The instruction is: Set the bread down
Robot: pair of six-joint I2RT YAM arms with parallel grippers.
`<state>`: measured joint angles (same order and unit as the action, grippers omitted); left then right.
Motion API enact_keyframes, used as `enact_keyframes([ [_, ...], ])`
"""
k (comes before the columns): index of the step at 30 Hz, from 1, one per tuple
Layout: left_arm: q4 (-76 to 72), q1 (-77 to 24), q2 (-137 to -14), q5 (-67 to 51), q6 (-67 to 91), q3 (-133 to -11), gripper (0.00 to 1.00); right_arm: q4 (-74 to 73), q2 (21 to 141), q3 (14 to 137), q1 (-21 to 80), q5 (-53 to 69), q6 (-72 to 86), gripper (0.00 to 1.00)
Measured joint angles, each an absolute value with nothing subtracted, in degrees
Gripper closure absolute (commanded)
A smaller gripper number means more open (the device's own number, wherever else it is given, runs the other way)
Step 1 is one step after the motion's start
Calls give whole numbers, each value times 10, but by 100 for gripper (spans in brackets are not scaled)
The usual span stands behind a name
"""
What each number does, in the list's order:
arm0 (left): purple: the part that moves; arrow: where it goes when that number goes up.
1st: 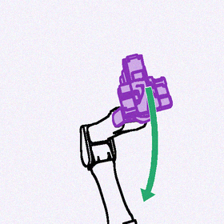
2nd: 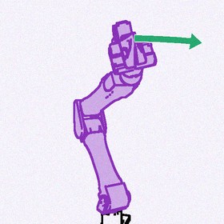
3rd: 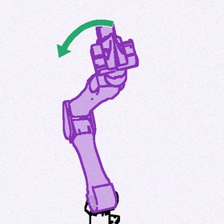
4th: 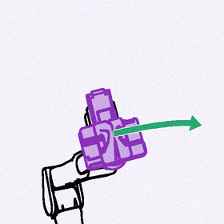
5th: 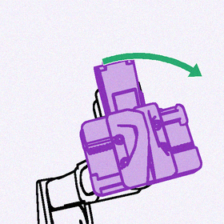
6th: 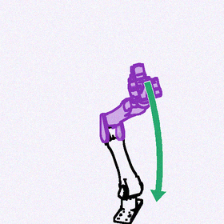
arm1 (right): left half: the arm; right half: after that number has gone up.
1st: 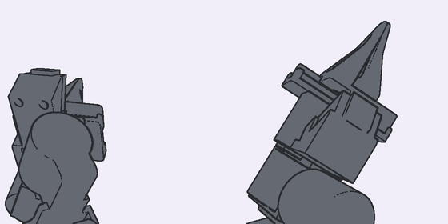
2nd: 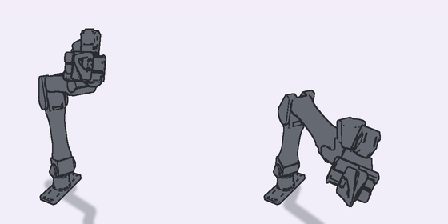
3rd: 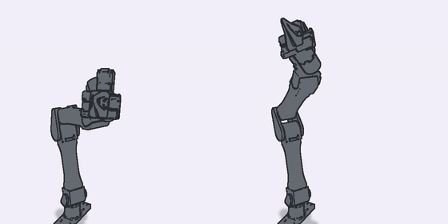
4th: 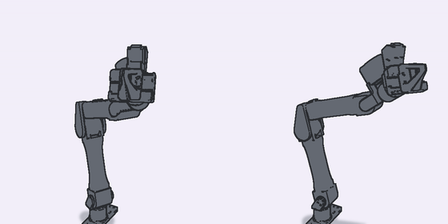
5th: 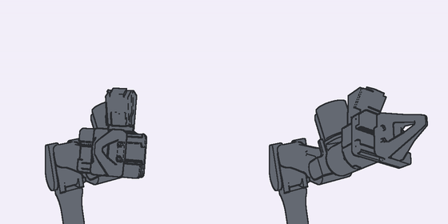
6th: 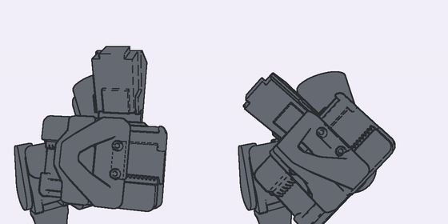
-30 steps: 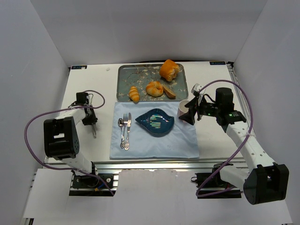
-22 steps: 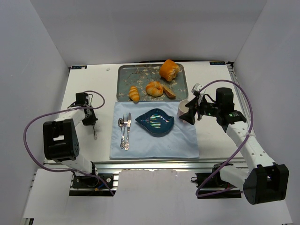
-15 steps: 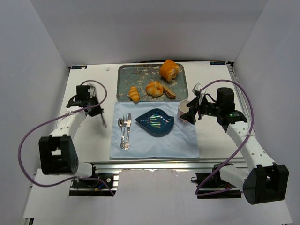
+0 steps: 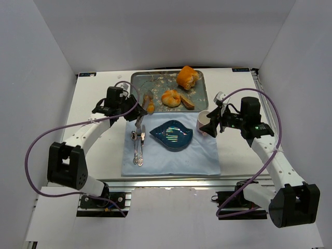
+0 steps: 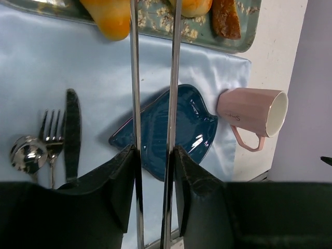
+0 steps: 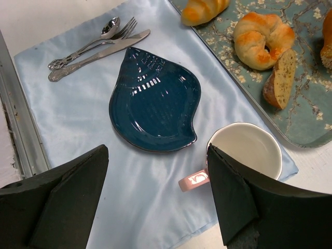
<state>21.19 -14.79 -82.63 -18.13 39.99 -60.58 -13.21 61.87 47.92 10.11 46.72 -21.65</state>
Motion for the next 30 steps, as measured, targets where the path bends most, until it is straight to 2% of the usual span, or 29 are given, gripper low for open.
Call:
enact_keyframes([
  [14,177,-175,-938,-192,423,-679,49,-130,596,476,95,469,-216,19],
  [30,181,-183,-982,-193,431,-703,45,-119,596,462,93,478,-216,19],
])
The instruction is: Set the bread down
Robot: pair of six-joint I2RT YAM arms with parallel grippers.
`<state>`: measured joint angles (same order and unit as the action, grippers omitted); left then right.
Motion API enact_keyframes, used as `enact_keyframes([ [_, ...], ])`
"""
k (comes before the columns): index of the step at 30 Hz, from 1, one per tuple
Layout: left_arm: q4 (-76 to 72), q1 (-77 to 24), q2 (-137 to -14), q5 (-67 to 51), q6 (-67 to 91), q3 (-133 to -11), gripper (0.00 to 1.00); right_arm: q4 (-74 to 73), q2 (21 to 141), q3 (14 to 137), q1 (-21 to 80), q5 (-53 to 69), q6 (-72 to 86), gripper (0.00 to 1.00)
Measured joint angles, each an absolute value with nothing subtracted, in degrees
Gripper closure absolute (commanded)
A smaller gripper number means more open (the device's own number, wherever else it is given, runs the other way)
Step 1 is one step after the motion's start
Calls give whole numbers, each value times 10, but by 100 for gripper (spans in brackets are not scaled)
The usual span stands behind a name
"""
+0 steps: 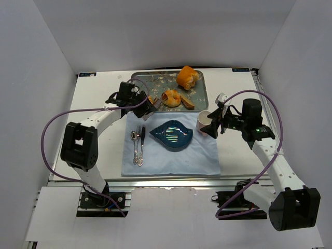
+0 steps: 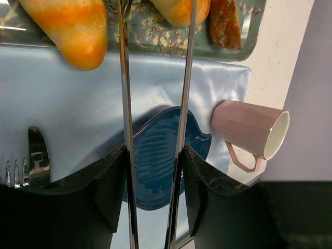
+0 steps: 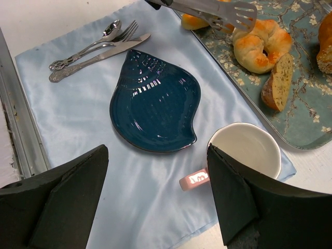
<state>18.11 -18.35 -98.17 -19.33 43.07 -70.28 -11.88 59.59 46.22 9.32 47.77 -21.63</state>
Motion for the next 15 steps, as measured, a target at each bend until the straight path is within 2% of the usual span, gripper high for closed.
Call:
enact_keyframes([
  [5,184,-186,-1006,-198,431,-712,45,-119,596,462,93,478,-216,19],
  [8,184,-188,-1017,-201,431,-721,50,-119,596,462,93,478,-216,19],
  [9,183,-189,-1020,-202,431,-723,56,-119,596,462,92,478,-216,19],
  [15,176,-190,-1027,-209,436,-724,75,-119,595,462,90,478,-216,19],
])
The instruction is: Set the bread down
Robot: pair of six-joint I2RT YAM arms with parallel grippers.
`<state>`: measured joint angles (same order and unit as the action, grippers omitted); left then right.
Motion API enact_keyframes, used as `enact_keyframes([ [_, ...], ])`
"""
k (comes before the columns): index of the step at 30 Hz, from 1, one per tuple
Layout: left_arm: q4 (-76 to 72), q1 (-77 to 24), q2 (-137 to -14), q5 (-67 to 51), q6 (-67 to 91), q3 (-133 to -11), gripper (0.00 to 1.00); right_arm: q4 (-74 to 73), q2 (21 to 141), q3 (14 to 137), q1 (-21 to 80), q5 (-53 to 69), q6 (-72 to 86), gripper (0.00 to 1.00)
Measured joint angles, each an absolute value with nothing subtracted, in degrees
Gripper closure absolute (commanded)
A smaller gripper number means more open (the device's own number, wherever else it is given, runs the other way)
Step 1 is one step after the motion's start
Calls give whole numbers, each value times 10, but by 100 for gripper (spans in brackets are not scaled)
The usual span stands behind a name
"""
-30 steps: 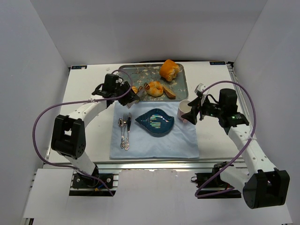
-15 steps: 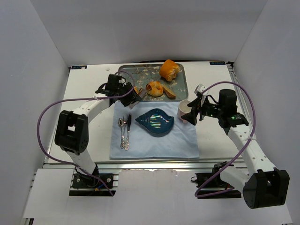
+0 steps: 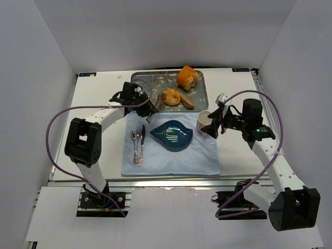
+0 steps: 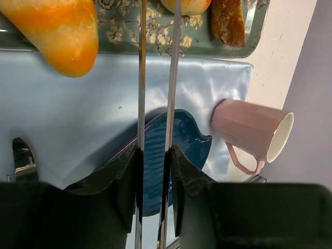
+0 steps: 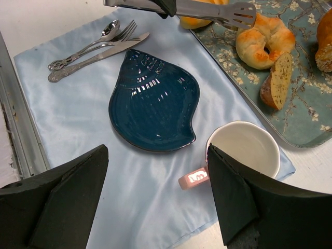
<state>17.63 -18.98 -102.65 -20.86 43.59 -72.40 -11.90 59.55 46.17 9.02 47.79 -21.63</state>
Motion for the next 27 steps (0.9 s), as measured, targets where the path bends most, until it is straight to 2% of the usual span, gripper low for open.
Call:
enact_keyframes([
  [1,175,-190,-1027,-209,436,-724,80,-119,595,461,90,478,-216,19],
  [5,172,-190,-1024,-212,438,-724,93,-119,590,460,90,478,-216,19],
  [9,164,-190,-1004,-212,440,-711,99,-120,584,460,89,478,-216,19],
  [21,169,-190,-881,-211,442,-697,100,-168,560,466,86,488,-252,20],
  [27,225,-190,-843,-209,440,-701,100,-220,554,505,86,476,-284,20],
])
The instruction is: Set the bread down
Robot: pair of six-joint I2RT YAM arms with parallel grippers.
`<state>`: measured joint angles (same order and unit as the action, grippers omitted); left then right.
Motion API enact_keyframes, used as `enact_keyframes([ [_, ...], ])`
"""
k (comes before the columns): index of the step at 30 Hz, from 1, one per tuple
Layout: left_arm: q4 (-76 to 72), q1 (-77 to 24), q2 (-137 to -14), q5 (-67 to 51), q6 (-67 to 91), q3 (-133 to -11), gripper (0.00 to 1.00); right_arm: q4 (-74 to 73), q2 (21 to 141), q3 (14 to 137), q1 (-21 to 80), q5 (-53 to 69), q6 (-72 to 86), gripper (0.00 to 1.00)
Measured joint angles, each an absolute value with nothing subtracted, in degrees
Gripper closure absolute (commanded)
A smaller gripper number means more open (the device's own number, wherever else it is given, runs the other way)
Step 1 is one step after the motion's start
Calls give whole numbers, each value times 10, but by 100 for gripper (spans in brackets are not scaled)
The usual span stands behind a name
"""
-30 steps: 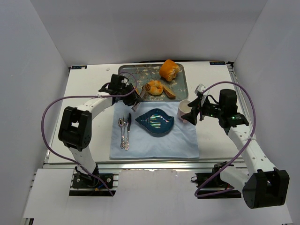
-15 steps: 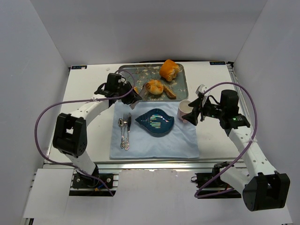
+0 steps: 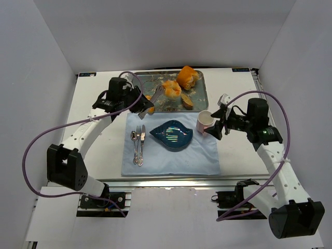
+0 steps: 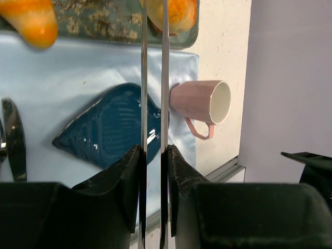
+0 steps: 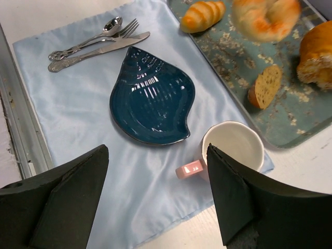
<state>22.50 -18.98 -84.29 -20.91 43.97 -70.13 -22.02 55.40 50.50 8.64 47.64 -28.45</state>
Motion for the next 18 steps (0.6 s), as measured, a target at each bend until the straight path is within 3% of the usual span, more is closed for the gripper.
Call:
enact_keyframes([
  [8,295,-190,-797,-211,425,-716,100,-241,519,523,86,466,-297,20],
  [18,264,-287,-666,-216,448,-526,100,-211,493,447,86,476,-269,20],
])
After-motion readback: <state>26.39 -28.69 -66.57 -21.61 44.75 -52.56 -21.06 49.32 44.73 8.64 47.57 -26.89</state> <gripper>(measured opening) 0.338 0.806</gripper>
